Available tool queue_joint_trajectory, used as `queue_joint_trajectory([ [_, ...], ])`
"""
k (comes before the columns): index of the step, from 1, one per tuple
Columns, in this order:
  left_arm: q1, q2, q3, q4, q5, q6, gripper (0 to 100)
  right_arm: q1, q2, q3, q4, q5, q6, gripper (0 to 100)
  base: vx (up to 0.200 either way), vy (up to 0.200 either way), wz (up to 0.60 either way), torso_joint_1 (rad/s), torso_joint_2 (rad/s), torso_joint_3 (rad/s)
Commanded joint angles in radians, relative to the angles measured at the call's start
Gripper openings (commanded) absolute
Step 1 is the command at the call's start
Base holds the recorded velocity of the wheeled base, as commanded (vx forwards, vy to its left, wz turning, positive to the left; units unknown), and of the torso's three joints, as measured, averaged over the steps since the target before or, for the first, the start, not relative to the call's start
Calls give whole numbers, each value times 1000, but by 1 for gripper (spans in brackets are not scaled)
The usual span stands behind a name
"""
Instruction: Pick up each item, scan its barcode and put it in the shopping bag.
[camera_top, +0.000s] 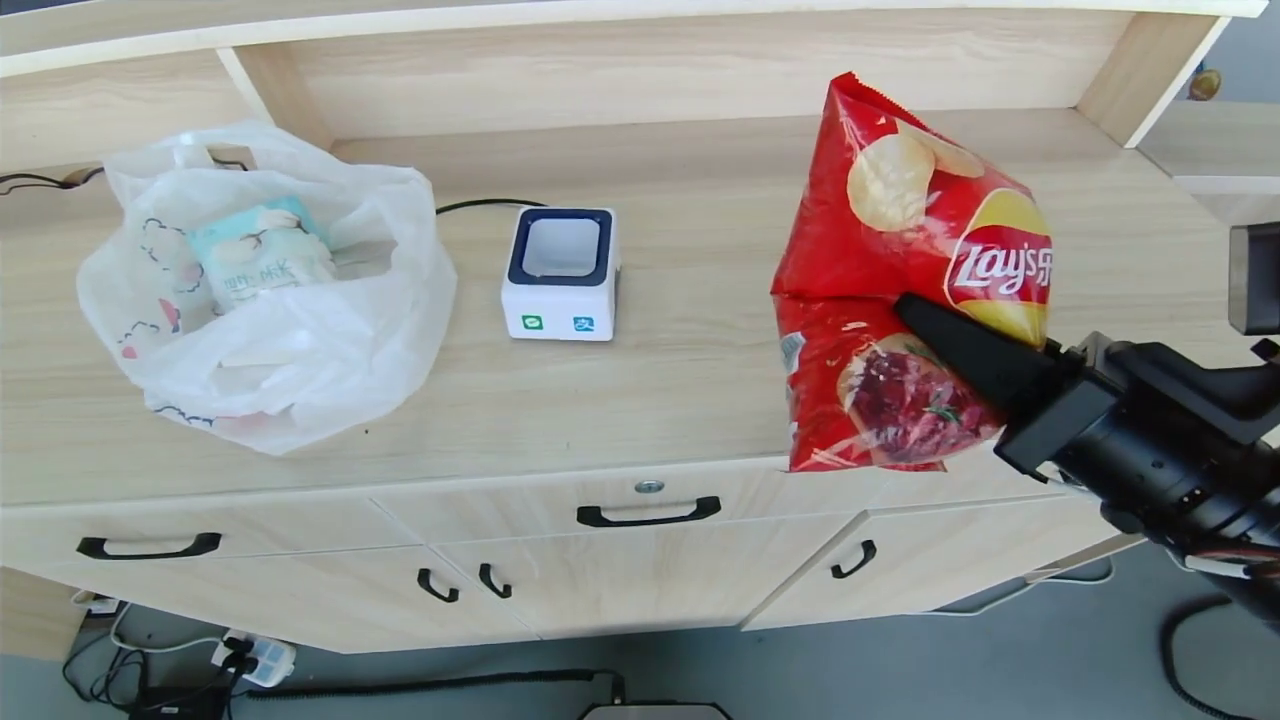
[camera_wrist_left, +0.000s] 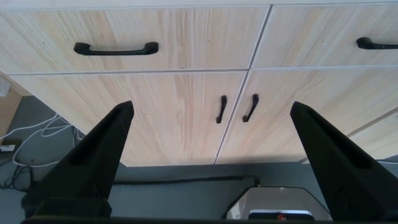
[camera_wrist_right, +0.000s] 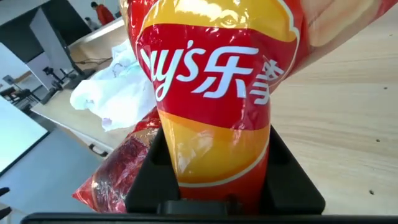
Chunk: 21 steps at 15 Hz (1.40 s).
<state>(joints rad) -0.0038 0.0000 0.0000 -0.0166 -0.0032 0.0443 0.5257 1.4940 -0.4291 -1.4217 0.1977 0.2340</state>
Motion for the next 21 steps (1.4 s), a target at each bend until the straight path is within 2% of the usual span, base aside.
queue_joint_trajectory([
  [1,1,0,0,0,2,-1,100,-12,14,-8,-2,-1,-1,0,0,200,0,12,12,2],
  [13,1,0,0,0,0,-1,100,-66,120,-161,6,2,-1,0,0,200,0,1,4,1],
  [16,1,2,0,-2,0,-1,100,-135,166,-292,79,5,-104,0,0,200,0,-1,4,-2],
  [18,1,0,0,-2,0,0,100,-205,170,-393,133,5,-208,0,0,0,0,0,0,0],
  [20,2,0,0,-3,2,0,100,-265,164,-416,175,40,-331,0,0,0,0,0,0,0],
  [21,1,0,0,-3,0,0,100,-267,164,-418,175,45,-363,0,0,0,0,0,0,0],
])
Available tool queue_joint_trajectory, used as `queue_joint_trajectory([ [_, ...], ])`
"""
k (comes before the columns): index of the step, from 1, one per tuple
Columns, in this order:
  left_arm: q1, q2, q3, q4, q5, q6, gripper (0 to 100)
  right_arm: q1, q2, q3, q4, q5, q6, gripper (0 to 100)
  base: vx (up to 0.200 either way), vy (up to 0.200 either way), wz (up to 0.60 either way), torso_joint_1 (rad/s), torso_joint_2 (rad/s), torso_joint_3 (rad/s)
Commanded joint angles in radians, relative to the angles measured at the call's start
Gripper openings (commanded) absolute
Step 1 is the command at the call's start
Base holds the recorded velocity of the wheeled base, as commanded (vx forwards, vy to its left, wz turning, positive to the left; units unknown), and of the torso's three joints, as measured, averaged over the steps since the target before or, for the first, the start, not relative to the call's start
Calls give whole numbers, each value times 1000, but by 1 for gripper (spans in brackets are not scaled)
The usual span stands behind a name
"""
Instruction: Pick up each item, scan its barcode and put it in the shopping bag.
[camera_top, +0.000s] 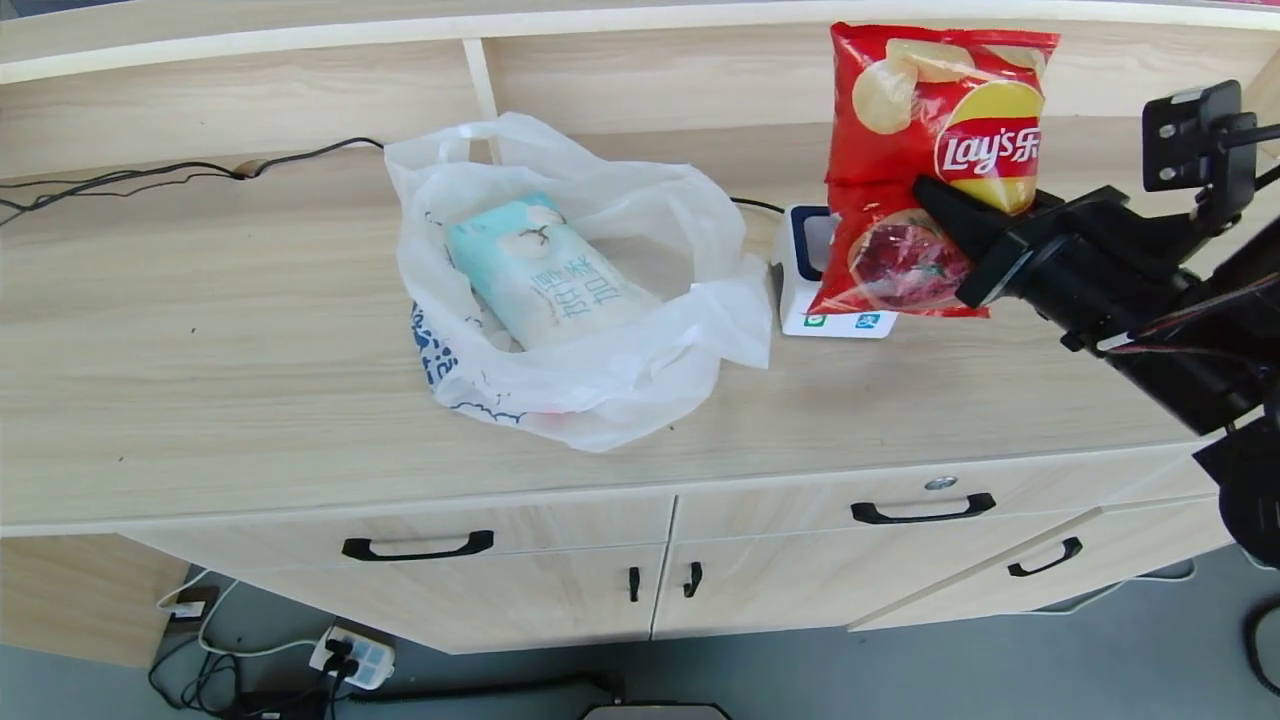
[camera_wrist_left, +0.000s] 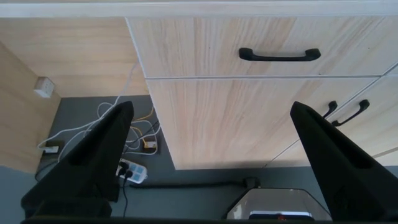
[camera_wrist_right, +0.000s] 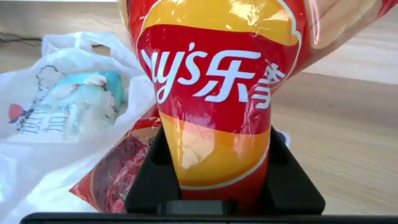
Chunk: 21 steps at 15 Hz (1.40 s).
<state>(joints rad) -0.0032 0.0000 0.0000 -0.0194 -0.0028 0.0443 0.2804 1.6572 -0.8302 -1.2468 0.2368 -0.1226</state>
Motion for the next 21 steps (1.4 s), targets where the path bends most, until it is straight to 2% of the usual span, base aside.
queue_joint_trajectory([
  [1,0,0,0,-1,0,0,100,-21,1,-24,1,4,-20,0,0,0,0,0,0,0],
  [5,0,0,0,-1,0,0,100,-6,-13,-24,24,4,-91,0,0,0,0,0,0,0],
  [10,0,0,0,-4,1,5,100,-6,-62,-29,184,32,-223,0,0,0,0,0,0,0],
  [21,0,0,0,-5,1,3,100,-43,-71,37,185,32,-252,0,0,0,0,0,0,0],
])
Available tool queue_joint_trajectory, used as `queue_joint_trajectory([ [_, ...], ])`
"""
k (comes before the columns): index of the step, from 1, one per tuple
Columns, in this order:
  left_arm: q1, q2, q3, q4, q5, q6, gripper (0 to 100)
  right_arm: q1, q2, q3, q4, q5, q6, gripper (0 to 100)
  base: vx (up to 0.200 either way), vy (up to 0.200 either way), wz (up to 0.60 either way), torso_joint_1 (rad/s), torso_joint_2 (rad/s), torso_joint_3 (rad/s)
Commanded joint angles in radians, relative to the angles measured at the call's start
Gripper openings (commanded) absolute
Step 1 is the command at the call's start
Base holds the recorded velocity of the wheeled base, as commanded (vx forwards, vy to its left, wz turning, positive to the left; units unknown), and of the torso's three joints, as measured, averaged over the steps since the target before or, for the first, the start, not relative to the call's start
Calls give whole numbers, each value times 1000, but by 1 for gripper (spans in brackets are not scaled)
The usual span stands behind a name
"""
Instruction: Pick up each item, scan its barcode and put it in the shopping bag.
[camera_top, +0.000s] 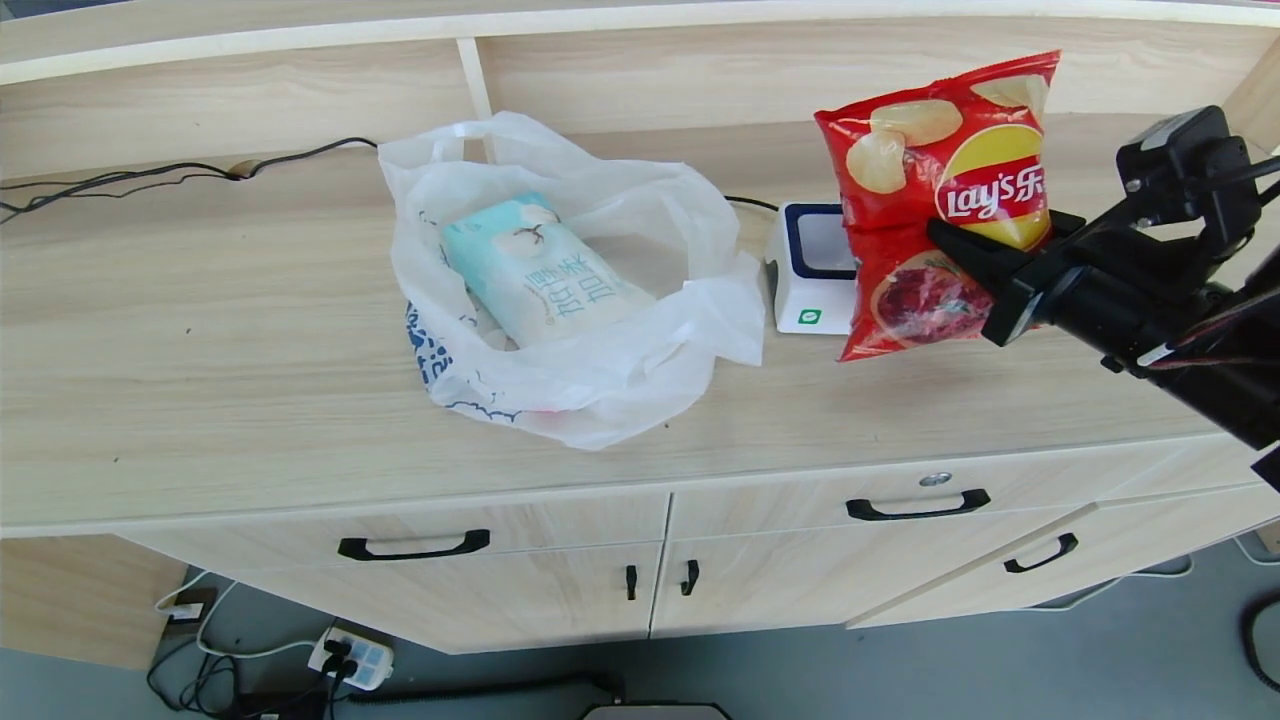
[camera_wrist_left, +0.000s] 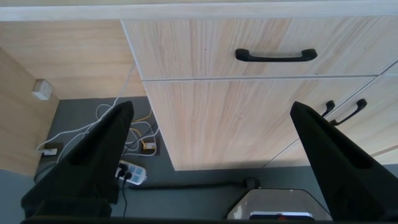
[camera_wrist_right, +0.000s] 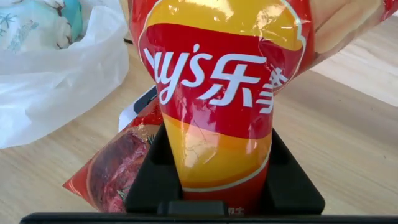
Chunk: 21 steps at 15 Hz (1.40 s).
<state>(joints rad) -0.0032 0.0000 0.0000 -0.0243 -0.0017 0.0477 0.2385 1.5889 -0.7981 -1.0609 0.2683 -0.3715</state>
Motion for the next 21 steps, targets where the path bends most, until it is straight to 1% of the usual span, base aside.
queue_joint_trajectory([
  [1,0,2,0,0,0,0,100,-1,-1,5,-2,0,-3,0,0,0,0,0,0,0],
  [4,0,2,0,1,0,-3,100,-19,14,-21,-1,-1,3,0,0,0,0,0,0,0],
  [8,0,2,0,0,0,0,100,-22,62,-115,-1,-3,6,0,0,0,0,0,0,0],
  [17,0,2,0,0,0,3,100,-22,95,-127,-4,-3,16,0,0,0,0,0,0,0],
  [20,0,2,0,-2,0,3,100,-25,-30,-125,-14,-12,97,0,0,0,0,0,0,0],
  [21,0,2,0,0,0,1,100,-15,-92,-136,30,-21,135,0,0,0,0,0,0,0],
])
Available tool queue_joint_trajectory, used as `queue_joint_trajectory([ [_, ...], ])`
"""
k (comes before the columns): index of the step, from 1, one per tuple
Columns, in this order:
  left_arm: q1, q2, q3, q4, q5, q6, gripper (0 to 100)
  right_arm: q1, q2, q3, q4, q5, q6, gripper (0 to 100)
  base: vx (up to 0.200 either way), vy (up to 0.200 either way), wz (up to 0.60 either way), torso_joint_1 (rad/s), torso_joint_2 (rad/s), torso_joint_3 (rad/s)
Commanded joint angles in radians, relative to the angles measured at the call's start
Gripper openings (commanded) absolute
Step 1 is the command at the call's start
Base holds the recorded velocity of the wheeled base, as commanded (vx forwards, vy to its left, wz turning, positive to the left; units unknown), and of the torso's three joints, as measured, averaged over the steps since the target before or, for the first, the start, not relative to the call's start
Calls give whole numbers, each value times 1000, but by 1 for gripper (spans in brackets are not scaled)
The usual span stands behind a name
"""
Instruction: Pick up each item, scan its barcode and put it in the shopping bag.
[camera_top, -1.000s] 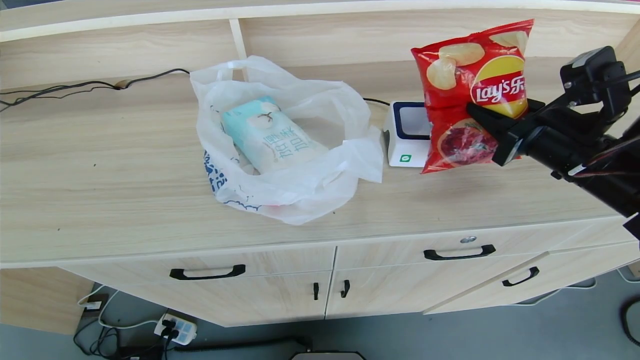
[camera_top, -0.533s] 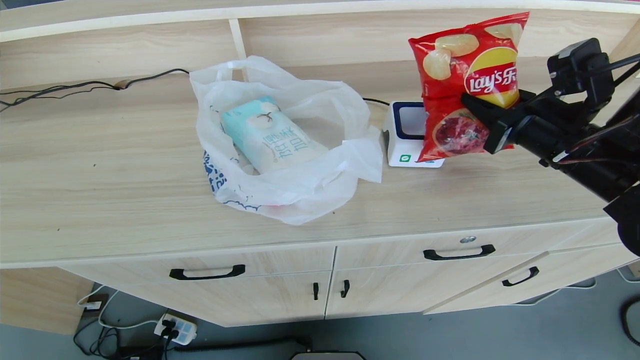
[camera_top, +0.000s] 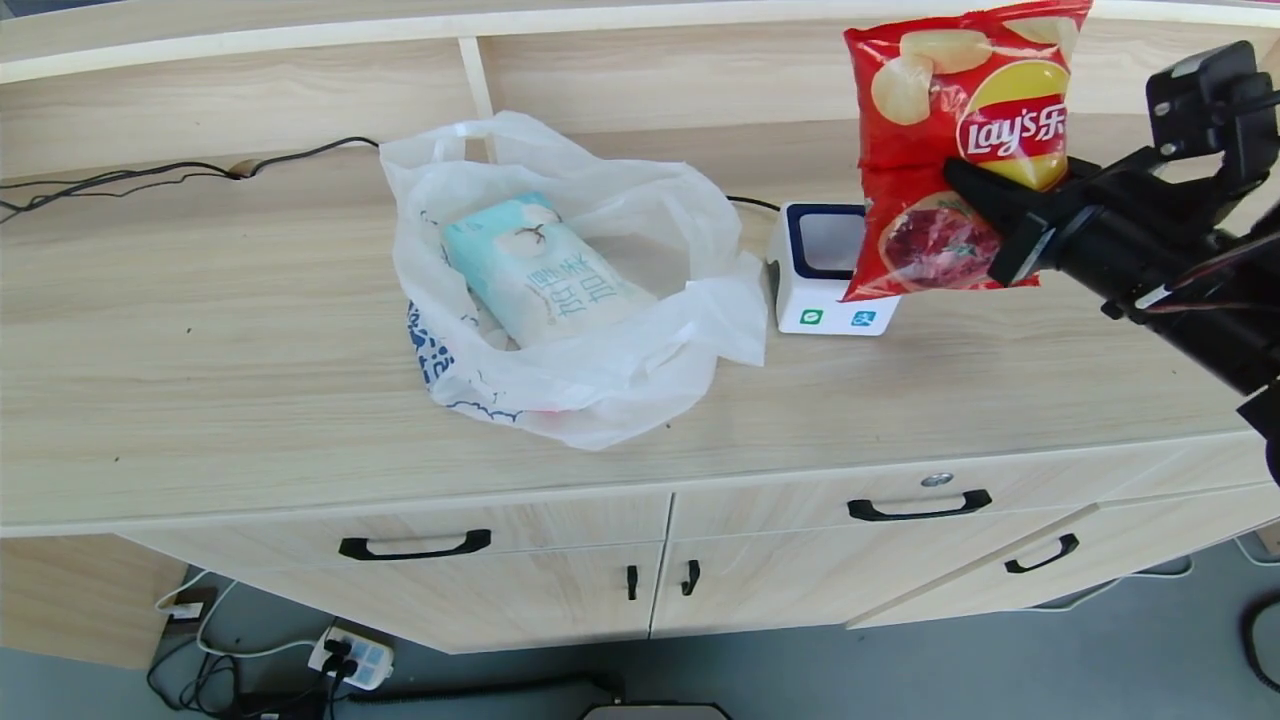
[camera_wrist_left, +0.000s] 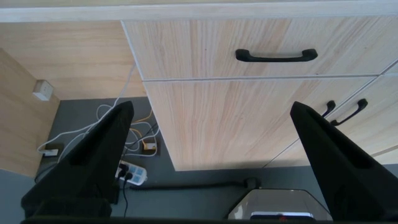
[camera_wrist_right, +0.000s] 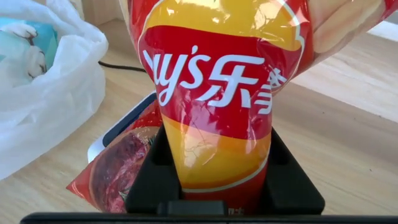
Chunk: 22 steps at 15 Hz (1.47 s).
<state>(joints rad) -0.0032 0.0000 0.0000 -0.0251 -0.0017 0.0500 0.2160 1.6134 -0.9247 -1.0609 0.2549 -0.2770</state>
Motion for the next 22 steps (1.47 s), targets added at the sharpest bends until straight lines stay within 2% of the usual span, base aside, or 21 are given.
queue_joint_trajectory([
  [1,0,2,0,1,0,-1,100,54,-175,-20,113,-13,68,0,0,0,0,0,0,0],
  [2,0,2,0,1,0,-1,100,92,-224,-46,214,-23,81,0,0,0,0,0,0,0],
  [3,0,0,0,2,0,1,100,102,-242,-60,259,-31,85,0,0,0,600,-2,2,-2],
  [4,0,0,0,2,0,2,100,103,-285,-92,372,-34,93,0,0,0,600,-7,2,-2],
  [5,0,0,0,2,0,1,100,103,-294,-97,395,-36,98,0,0,0,600,-2,2,7],
  [12,0,0,0,2,0,2,100,109,-305,-117,404,-36,139,0,0,0,600,1,0,0],
  [16,0,0,0,4,0,1,100,177,-248,-115,478,-36,200,0,0,0,0,0,0,0],
  [18,0,0,0,4,0,1,100,175,-194,-132,463,-39,234,0,0,0,0,0,0,0],
  [22,0,0,0,1,0,1,100,178,-46,-151,344,-78,369,0,0,0,0,0,0,0],
])
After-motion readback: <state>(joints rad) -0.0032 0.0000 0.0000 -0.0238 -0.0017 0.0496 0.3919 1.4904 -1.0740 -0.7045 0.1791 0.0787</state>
